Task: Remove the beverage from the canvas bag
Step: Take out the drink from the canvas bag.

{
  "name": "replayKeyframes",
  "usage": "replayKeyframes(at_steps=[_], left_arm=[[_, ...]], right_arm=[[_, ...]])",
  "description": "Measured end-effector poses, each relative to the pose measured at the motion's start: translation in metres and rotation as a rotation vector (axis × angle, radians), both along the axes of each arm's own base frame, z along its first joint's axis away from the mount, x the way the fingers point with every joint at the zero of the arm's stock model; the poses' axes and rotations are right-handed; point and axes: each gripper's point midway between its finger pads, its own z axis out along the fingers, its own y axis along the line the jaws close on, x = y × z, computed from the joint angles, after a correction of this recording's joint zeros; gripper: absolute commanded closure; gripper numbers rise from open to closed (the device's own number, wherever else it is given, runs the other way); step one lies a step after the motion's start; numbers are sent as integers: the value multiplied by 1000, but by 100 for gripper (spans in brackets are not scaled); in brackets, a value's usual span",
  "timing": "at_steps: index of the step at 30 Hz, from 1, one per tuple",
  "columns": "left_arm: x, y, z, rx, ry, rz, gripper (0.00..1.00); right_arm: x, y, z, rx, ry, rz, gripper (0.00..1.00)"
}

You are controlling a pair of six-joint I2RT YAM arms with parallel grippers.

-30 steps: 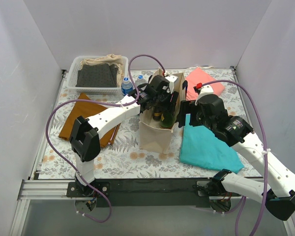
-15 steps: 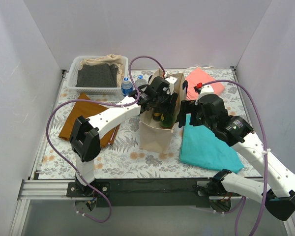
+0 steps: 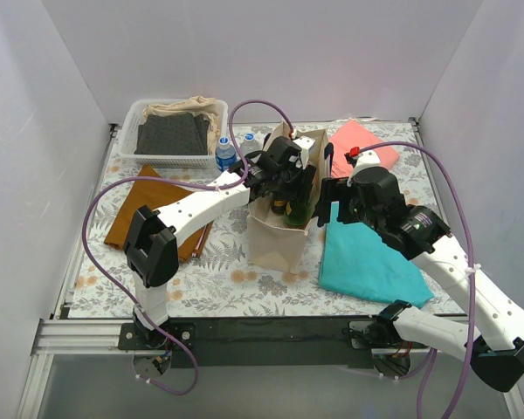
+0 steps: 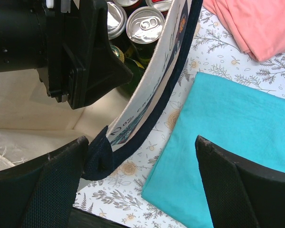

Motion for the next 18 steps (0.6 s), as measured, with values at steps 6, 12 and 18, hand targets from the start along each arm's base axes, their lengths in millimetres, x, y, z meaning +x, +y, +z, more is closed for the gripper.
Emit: replayKeyframes(at_steps=[6,12,18], left_arm=[[0,0,0,1,-1,0,51],[0,0,0,-1,-1,1,58],[2,-1,2,-4,-10,4,79]], right_arm=[[0,0,0,0,0,-1,2],[1,-1,0,-3,-1,-2,2],[1,-2,0,-5,-1,-3,2]])
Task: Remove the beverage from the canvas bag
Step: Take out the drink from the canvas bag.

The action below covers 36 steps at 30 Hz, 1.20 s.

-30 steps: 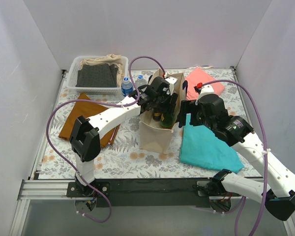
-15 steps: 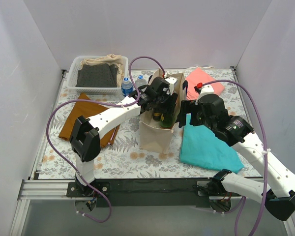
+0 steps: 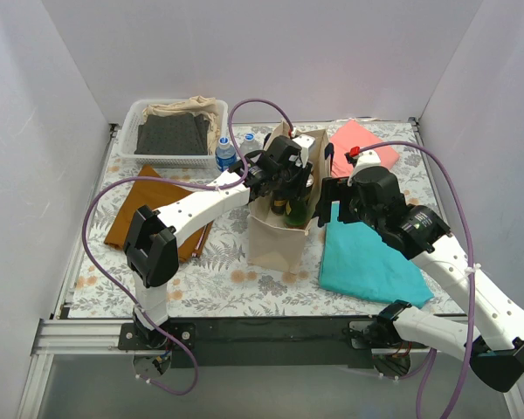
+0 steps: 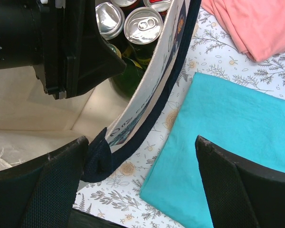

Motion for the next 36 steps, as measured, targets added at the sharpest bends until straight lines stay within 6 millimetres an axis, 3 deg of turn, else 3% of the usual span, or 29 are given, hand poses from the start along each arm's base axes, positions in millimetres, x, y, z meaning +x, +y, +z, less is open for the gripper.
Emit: replayKeyframes(at_steps=[2,3,25,36], left_arm=[[3,1,1,8,-17,3,89],[4,2,1,8,-21,6,100],[-1,3,4,55,15,-5,100],[-2,-2,26,41,7,-8,100]], right_arm=[[0,0,0,-1,0,0,2],[0,0,0,-1,0,1,2],[1,-2,0,-4,-1,-4,2],[1,-2,0,-3,-2,-5,2]])
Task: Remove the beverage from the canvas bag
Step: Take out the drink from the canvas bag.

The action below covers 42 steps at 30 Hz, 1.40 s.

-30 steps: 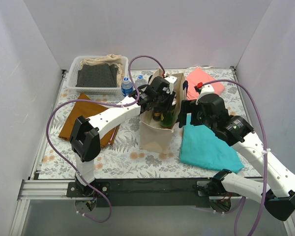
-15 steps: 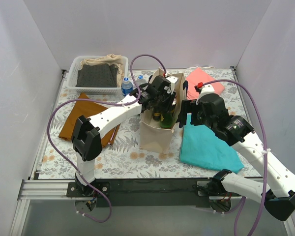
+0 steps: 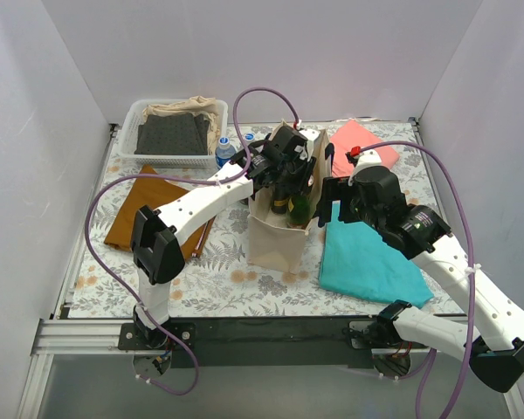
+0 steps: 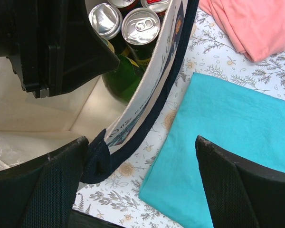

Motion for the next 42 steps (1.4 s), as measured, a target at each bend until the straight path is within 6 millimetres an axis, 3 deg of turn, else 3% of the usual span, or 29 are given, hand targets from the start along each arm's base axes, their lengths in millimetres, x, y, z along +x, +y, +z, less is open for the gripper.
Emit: replayKeyframes(at_steps=[25,30,42], left_arm=[[7,0,43,-46,-61,29,100],[6,5,64,-72,-94,43,100],[-6,27,138,-186,-213,75,100]], right_arm=[[0,-2,0,1,0,-7,2],[0,-2,0,0,0,-6,3],[0,-2,0,1,1,-6,3]])
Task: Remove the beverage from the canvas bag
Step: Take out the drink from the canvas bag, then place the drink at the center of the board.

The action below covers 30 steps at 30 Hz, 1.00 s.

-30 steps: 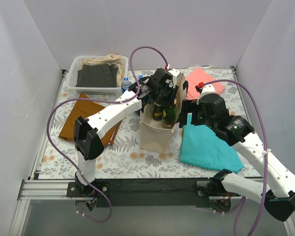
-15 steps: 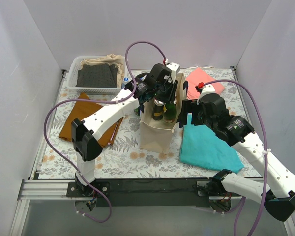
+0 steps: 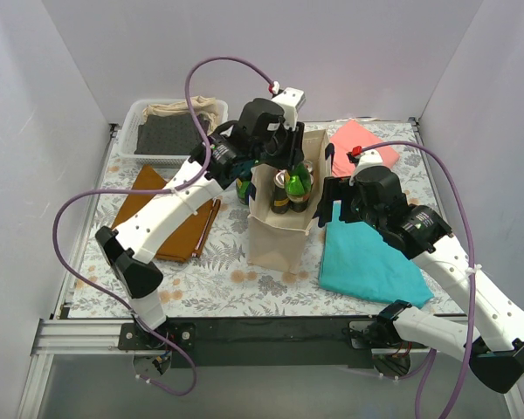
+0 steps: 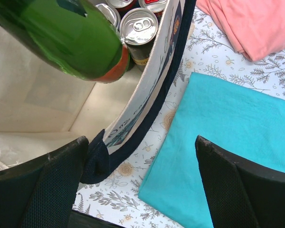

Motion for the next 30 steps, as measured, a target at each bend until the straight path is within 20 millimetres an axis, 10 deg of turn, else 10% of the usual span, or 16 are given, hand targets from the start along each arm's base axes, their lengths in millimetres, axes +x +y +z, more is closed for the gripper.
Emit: replayKeyframes(at_steps=[30], left_arm=[[3,68,96,-74,-266,226,100]], right_arm=[[-2,-1,3,13,-6,2,3]])
